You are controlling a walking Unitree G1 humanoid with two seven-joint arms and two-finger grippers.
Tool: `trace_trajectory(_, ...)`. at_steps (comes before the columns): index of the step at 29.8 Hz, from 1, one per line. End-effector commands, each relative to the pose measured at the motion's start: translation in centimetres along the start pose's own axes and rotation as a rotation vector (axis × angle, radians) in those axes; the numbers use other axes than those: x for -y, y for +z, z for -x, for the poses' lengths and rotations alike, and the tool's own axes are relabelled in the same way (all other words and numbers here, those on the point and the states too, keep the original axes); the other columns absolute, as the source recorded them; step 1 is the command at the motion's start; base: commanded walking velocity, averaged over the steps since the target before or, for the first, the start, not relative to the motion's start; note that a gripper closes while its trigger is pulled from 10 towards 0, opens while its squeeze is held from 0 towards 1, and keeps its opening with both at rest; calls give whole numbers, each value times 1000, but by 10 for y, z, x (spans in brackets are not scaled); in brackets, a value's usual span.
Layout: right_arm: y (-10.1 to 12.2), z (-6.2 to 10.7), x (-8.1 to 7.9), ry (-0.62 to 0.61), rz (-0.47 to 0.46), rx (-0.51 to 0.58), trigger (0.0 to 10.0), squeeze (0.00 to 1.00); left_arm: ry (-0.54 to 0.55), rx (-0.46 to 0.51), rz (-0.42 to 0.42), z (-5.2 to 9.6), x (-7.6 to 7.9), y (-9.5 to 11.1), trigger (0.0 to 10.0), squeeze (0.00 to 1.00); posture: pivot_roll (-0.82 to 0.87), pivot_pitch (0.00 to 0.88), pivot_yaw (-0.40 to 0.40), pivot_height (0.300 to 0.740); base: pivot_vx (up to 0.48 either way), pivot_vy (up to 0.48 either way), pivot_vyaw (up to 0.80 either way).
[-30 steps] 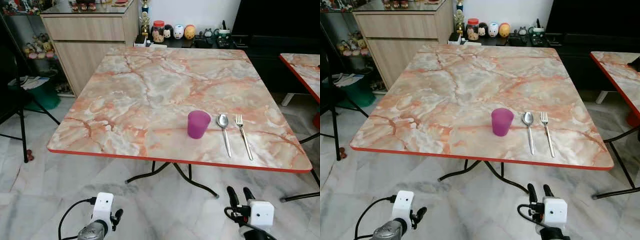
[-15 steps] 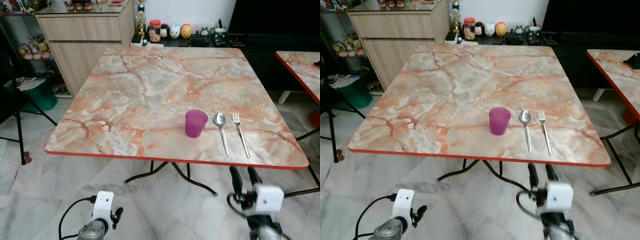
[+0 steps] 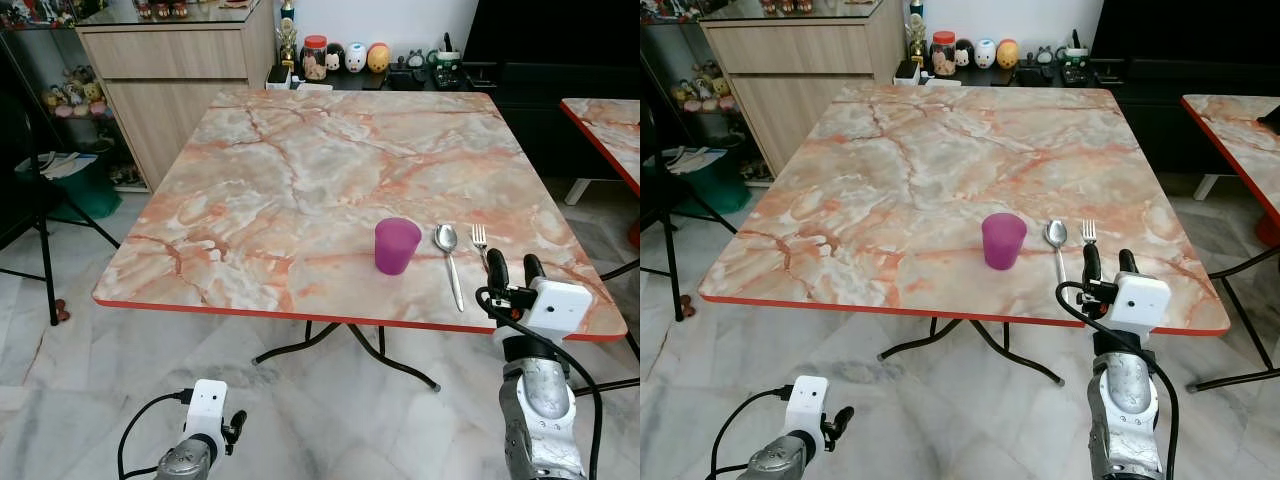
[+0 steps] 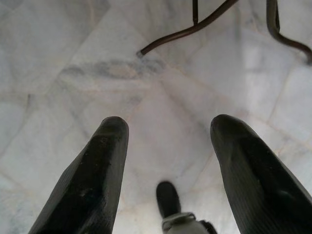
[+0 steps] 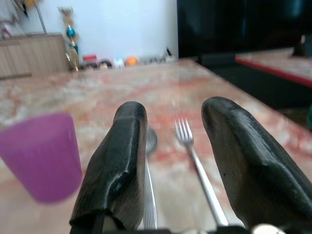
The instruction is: Setting the table
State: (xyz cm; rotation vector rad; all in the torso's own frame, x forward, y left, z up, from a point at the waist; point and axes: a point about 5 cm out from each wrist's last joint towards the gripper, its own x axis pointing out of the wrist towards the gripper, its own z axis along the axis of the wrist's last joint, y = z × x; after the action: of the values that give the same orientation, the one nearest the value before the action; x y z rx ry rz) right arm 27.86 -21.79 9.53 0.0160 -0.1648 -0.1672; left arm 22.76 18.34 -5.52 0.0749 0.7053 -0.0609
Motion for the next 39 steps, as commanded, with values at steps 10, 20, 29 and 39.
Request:
trace_trajectory(10, 3, -9, 5, -36, -24, -9, 10000, 0, 59, -22, -23, 7, -30, -8, 10000, 0, -19, 0, 22, 740, 0, 0, -759)
trace_trajectory(20, 1, -10, -2, -9, -35, 0, 10000, 0, 101, -55, 12, 14, -39, -21, 10000, 0, -3, 0, 14, 740, 0, 0, -322)
trace_trajectory(29, 7, -16, -4, 1, -35, 15, 10000, 0, 91, -28, 27, 9, -36, -10, 10000, 0, -4, 0, 11, 740, 0, 0, 0)
trace_trajectory(39, 5, -15, -7, 4, -43, 12, 10000, 0, 118, -34, 45, 13, -46, -14, 10000, 0, 1, 0, 11, 740, 0, 0, 0)
